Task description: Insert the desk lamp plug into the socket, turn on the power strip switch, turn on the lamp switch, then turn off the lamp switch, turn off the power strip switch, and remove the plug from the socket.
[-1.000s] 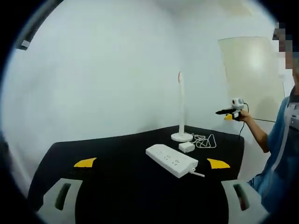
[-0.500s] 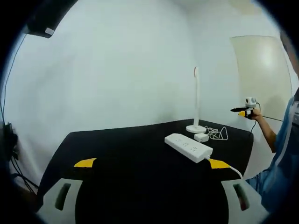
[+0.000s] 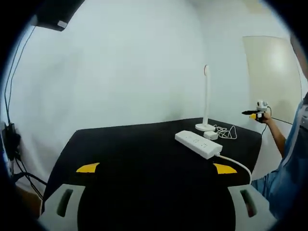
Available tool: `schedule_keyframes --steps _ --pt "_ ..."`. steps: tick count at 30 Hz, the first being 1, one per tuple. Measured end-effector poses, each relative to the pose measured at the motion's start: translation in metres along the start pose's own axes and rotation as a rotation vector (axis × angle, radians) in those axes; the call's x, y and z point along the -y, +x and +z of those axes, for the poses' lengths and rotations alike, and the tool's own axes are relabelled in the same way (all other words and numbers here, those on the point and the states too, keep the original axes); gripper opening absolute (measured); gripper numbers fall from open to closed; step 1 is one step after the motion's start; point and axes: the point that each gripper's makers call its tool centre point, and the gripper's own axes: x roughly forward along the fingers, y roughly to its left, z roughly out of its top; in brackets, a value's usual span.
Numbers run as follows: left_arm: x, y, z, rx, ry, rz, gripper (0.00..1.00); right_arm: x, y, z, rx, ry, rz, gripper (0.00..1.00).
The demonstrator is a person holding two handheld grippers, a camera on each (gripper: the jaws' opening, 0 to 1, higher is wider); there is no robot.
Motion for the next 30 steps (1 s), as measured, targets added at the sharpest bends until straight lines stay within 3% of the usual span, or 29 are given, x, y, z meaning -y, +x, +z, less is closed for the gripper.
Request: schedule_keyframes --steps 6,15,30 --pt "0.007 -0.004 0.002 -0.002 -0.014 -0.04 0.89 -0.005 0.0 -0.022 -0.055 -0.008 0.013 0.92" --pt "0.006 -0.015 -0.011 -0.077 0.024 -0.066 0.88 -0.007 -0.007 -0.038 -0.089 0.017 0.005 0.91" --pt "0.009 -0.018 -0.005 -0.044 0.035 -0.084 0.85 -0.01 -0.008 -0.039 -0.117 0.011 -0.013 0.91"
